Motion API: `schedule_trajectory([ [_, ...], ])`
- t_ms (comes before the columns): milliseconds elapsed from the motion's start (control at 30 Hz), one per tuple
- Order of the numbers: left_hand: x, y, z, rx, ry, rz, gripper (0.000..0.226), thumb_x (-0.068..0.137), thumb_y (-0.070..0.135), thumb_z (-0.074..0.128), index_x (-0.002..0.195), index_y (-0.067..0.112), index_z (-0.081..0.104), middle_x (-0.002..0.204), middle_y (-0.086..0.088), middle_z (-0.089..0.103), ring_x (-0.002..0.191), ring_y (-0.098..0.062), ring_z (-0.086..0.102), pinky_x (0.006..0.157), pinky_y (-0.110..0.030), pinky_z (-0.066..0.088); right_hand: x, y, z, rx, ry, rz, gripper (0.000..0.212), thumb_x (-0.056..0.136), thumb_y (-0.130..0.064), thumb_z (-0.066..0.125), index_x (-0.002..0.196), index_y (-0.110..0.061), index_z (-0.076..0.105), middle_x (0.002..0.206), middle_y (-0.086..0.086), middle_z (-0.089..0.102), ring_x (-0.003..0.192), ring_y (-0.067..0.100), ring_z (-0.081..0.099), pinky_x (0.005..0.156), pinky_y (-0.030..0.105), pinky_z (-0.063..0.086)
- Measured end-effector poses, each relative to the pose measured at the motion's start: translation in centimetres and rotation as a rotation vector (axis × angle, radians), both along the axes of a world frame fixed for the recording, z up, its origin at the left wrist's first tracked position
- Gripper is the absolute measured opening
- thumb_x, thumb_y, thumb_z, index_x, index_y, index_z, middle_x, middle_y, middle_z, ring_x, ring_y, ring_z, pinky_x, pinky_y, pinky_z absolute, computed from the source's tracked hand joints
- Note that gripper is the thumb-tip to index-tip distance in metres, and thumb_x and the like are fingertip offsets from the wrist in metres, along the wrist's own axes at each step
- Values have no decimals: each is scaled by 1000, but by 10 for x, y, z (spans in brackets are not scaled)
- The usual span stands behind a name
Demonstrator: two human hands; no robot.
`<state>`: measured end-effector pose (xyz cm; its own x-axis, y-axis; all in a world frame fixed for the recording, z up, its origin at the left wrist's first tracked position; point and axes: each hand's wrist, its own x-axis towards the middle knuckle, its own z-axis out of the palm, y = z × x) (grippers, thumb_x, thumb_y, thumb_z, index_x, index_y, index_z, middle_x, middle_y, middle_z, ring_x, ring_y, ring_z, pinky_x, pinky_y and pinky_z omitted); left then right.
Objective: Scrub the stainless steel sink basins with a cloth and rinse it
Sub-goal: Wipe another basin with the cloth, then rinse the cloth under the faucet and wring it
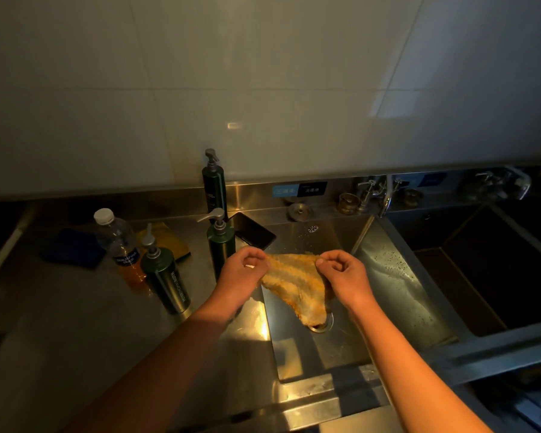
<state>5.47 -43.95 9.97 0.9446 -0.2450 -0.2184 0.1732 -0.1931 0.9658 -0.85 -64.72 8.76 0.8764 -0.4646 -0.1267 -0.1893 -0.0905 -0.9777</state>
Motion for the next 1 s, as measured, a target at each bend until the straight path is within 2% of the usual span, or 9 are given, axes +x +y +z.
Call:
schedule_trajectory([
  [67, 1, -8, -2, -13, 36, -11, 28, 90, 18, 71, 116, 21, 61, 109, -2, 66, 99, -19, 64, 82, -38, 55, 3, -8, 0, 14, -7, 2, 2, 89, -10, 71, 91, -12, 70, 69, -1, 67, 61, 7, 61, 60, 23, 49],
  [200, 4, -37, -10, -23, 88, -50, 49, 84, 21, 78, 127, 21, 54, 119, 1, 59, 97, -8, 60, 72, -20, 50, 8, -31, 1, 65, -24, 4, 6, 89, -9, 70, 95, -8, 70, 77, 8, 69, 68, 14, 63, 62, 26, 51],
  [333, 14, -82, -25, 15, 203, -136, 76, 70, 42, 87, 134, 28, 51, 135, -3, 52, 114, -17, 58, 84, -34, 56, 18, -67, -3, 131, -60, 14, 11, 91, -2, 66, 99, 4, 66, 76, 9, 65, 68, 13, 59, 61, 22, 49],
  [400, 16, -98, -29, -10, 289, -199, 82, 69, 44, 88, 139, 33, 46, 135, -1, 52, 114, -18, 59, 86, -39, 58, 21, -80, -7, 134, -46, 10, 10, 89, -3, 68, 97, 2, 68, 73, 8, 64, 66, 9, 59, 62, 22, 49],
  [467, 19, -127, -40, -54, 351, -249, 83, 67, 40, 89, 138, 38, 46, 130, 2, 56, 113, -20, 62, 88, -43, 58, 29, -104, -15, 172, 16, 1, 10, 87, -8, 70, 96, -5, 70, 78, 12, 68, 69, 14, 63, 63, 29, 52],
  [533, 18, -161, -47, -144, 413, -254, 74, 72, 23, 87, 134, 36, 51, 120, 0, 66, 104, -22, 69, 81, -42, 60, 39, -128, -26, 230, 61, 18, 9, 86, -11, 72, 94, -12, 70, 86, 11, 73, 77, 19, 67, 63, 33, 55],
  [633, 19, -220, -51, -208, 447, -133, 53, 83, 1, 74, 125, 29, 59, 103, -6, 73, 84, -22, 73, 66, -36, 59, 57, -172, -39, 305, 90, 55, 12, 88, -6, 69, 98, -13, 68, 91, 8, 73, 82, 20, 68, 63, 29, 57],
  [800, 32, -293, -57, -182, 351, 1, 36, 77, 19, 78, 111, 23, 71, 107, -14, 74, 101, -35, 70, 84, -45, 56, 81, -260, -45, 254, 110, 240, 20, 91, -9, 66, 107, -20, 68, 105, 4, 74, 96, 18, 71, 82, 34, 60],
  [1000, 43, -332, -58, -115, 267, 103, 20, 85, -1, 71, 99, 12, 68, 90, -10, 70, 79, -18, 65, 66, -20, 52, 100, -299, -64, 170, 139, 332, 22, 89, -10, 69, 98, -30, 69, 95, -2, 75, 94, 20, 72, 83, 40, 59],
])
